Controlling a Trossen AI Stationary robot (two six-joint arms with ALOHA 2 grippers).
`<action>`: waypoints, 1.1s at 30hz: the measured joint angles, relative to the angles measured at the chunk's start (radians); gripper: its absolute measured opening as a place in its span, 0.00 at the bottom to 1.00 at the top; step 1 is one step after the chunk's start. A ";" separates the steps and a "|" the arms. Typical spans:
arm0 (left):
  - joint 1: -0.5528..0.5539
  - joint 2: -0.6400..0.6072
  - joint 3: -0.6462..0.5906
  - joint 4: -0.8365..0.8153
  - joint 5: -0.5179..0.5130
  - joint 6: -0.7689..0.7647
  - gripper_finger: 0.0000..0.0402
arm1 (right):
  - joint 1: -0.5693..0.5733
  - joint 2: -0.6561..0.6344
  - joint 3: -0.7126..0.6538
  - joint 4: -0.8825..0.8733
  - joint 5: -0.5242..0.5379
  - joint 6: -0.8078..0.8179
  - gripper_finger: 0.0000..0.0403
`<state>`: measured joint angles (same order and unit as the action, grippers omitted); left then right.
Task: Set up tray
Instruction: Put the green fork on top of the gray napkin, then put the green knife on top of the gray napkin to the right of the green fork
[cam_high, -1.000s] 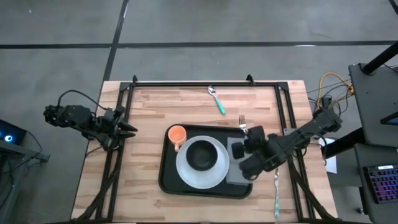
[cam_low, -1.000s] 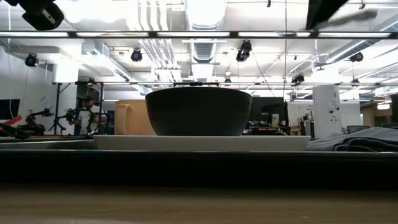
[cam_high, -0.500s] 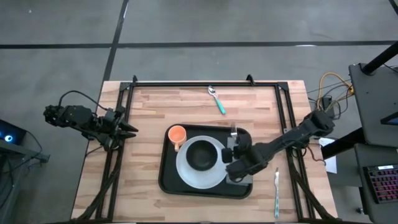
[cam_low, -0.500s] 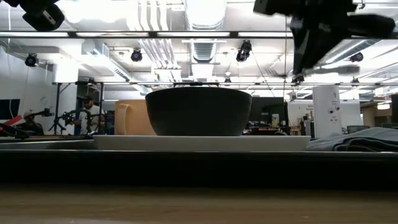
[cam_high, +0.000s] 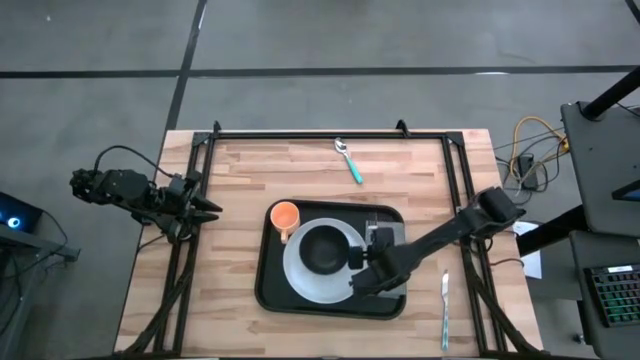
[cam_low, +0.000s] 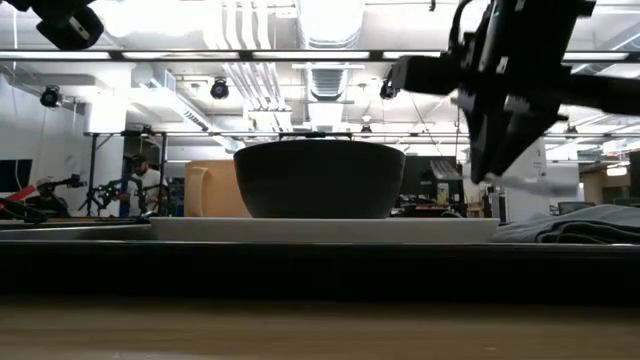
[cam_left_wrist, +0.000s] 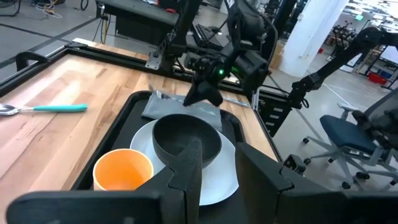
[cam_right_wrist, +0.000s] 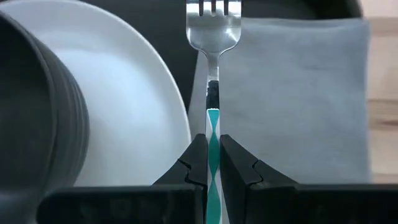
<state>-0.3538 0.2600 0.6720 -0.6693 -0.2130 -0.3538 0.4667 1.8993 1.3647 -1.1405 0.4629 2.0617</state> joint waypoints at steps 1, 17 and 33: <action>0.000 0.000 0.000 0.000 0.000 0.000 0.20 | 0.000 0.010 0.000 0.009 0.000 0.000 0.03; -0.001 0.000 0.000 0.000 0.003 -0.003 0.20 | -0.017 0.112 -0.002 0.059 -0.056 0.004 0.06; 0.000 0.000 0.000 0.000 0.030 -0.008 0.20 | -0.013 0.087 0.005 0.045 -0.098 -0.039 0.30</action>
<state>-0.3542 0.2600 0.6716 -0.6692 -0.1829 -0.3614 0.4538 1.9863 1.3695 -1.0953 0.3647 2.0231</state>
